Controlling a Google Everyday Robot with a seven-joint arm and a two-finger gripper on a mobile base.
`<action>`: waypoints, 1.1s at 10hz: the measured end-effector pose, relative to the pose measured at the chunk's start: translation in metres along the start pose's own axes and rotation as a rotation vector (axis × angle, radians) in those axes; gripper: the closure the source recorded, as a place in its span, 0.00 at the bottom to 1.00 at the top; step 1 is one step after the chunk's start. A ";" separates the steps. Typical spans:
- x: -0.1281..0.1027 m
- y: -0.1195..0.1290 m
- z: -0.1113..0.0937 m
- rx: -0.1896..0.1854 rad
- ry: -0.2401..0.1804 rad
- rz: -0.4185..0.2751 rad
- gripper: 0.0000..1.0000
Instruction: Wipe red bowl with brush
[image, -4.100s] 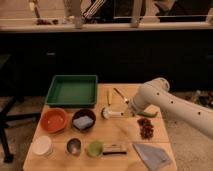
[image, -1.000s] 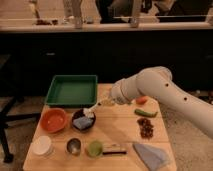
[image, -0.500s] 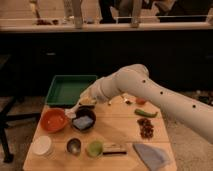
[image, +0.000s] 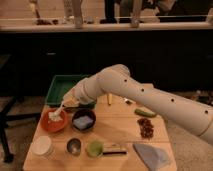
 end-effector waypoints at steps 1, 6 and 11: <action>0.002 0.003 0.011 -0.013 0.005 0.001 1.00; 0.015 0.018 0.071 -0.075 0.063 0.005 1.00; -0.009 0.014 0.116 -0.106 0.091 -0.019 1.00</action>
